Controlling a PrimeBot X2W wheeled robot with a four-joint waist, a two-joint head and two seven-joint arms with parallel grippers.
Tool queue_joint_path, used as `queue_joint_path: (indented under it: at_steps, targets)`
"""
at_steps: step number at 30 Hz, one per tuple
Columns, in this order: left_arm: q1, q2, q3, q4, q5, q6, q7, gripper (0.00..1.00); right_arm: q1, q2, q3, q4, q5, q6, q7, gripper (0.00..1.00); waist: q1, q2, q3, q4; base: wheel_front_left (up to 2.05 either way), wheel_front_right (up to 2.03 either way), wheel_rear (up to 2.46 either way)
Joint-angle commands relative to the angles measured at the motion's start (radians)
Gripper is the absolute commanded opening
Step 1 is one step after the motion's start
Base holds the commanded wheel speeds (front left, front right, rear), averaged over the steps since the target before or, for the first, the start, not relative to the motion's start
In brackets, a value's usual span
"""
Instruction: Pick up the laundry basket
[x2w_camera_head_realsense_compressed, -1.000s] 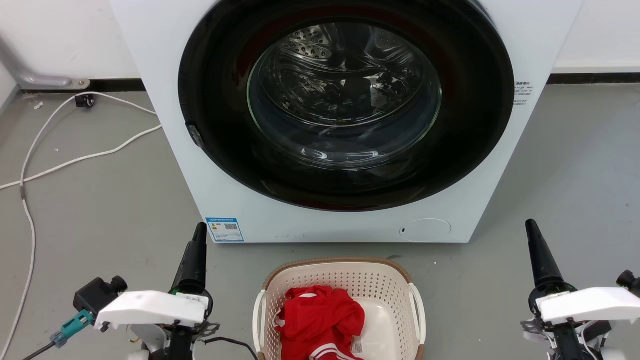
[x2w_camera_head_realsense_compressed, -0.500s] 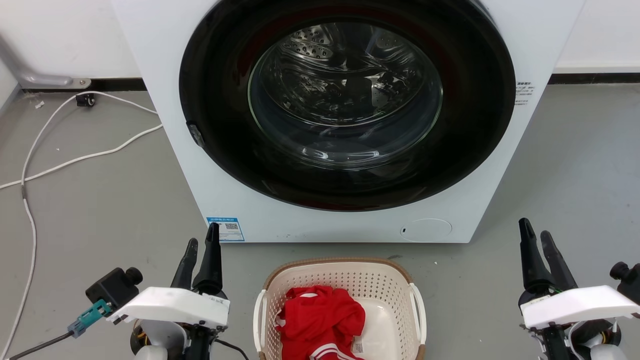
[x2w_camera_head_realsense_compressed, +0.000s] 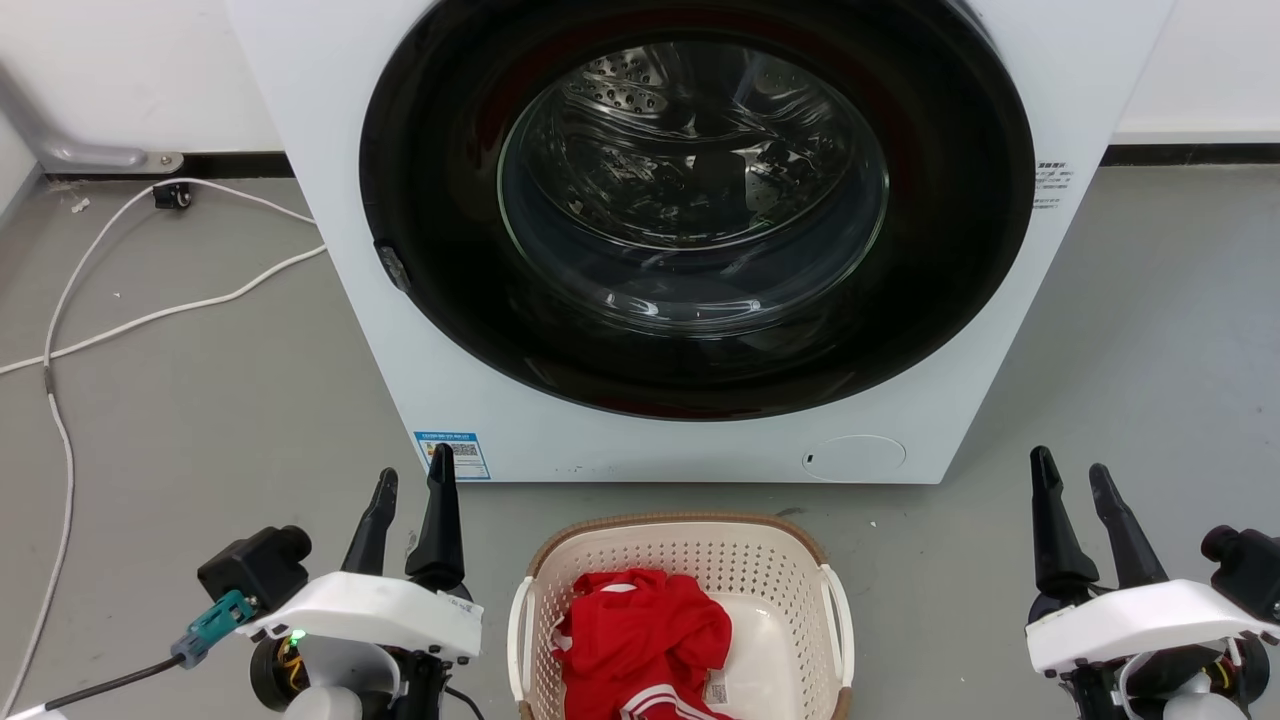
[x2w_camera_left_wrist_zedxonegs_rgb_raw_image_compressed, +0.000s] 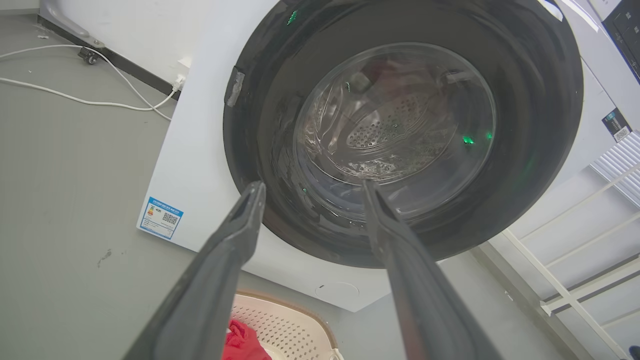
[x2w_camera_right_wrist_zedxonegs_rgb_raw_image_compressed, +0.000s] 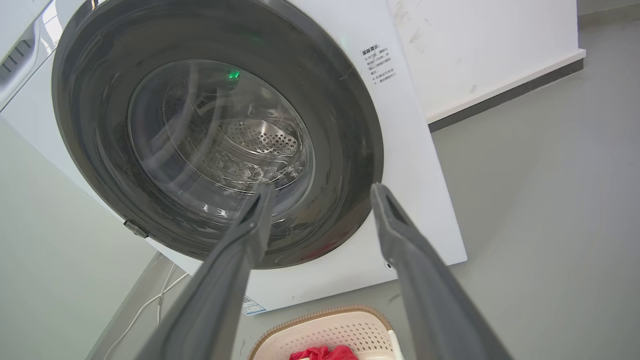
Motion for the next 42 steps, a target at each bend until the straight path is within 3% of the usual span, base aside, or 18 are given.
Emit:
queue_joint_path:
  at_steps: [1,27,42]
  targets:
    - [-0.026,0.001,-0.004,-0.008,0.033,0.005,-0.009,1.0,-0.009,0.0,0.002,-0.01,-0.036,0.0,-0.01,1.0,0.0,0.0,0.001,0.0,0.0,0.0,0.0]
    - [-0.04,-0.001,-0.04,0.013,0.324,0.061,-0.072,1.0,0.009,0.002,0.012,-0.034,-0.366,0.0,-0.067,1.0,0.0,0.0,0.007,0.007,0.0,0.0,0.0]
    - [-0.047,-0.003,-0.055,0.021,0.443,0.077,-0.101,1.0,0.025,0.004,0.011,-0.057,-0.476,0.0,-0.071,1.0,0.0,0.0,0.009,0.01,0.0,0.0,0.0]
